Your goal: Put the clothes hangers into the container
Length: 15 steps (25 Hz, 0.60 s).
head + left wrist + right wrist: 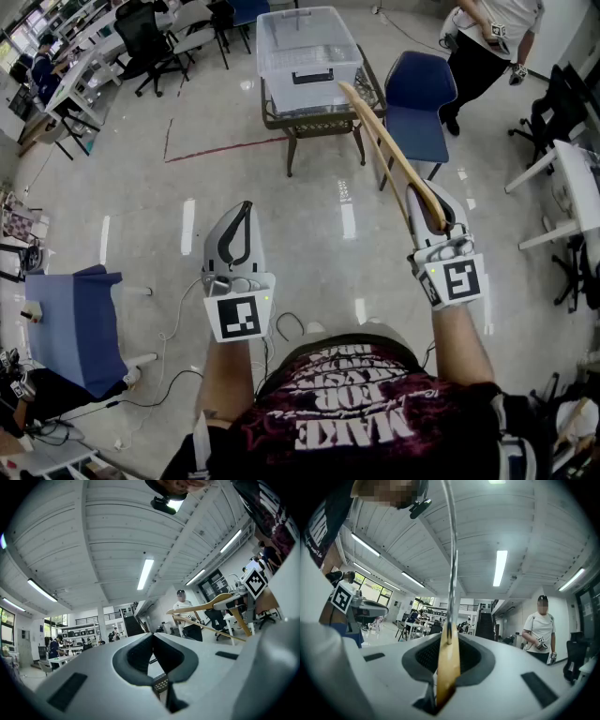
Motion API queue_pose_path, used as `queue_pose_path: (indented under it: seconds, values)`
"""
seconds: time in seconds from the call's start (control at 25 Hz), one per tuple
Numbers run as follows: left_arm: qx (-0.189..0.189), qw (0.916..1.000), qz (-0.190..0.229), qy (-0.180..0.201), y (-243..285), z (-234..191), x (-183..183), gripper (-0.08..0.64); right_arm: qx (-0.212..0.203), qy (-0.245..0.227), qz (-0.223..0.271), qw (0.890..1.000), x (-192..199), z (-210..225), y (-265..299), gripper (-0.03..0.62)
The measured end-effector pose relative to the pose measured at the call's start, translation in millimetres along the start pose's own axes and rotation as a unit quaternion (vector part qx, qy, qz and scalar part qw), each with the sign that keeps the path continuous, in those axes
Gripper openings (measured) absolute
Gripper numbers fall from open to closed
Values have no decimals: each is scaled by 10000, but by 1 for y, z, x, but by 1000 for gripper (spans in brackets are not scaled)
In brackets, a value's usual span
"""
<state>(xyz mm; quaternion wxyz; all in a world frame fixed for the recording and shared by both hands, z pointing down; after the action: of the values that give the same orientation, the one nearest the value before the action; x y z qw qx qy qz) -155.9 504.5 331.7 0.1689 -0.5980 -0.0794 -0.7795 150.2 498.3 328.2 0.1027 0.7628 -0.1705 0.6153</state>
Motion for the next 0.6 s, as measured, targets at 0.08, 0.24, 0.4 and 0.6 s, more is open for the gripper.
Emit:
queue_pose_path:
  seconds: [0.08, 0.24, 0.4, 0.6]
  values:
    - [37, 9999, 12, -95, -5, -10, 6, 6, 33, -14, 14, 10000, -4, -12, 2, 60]
    - [40, 9997, 11, -254, -17, -30, 19, 6, 23, -159, -39, 9999, -7, -37, 5, 60]
    - [17, 9986, 15, -524, -19, -41, 27, 6, -60, -131, -65, 9999, -11, -45, 9, 61]
    - [66, 9979, 10, -651, -2, -48, 30, 6, 12, -26, -33, 10000, -9, -37, 21, 61]
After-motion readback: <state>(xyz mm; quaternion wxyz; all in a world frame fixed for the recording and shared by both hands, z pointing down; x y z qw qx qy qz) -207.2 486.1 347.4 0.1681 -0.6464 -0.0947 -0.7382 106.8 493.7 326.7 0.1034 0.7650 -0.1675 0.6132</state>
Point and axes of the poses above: the fingertips, and each gripper's own axes: y forward along the fingers, z to its right, x out of its underside, the point moved 7 cm from there along -y, backward along the fingers, and after that the axes turned 1 degree about -z, right-handed, at the moved point
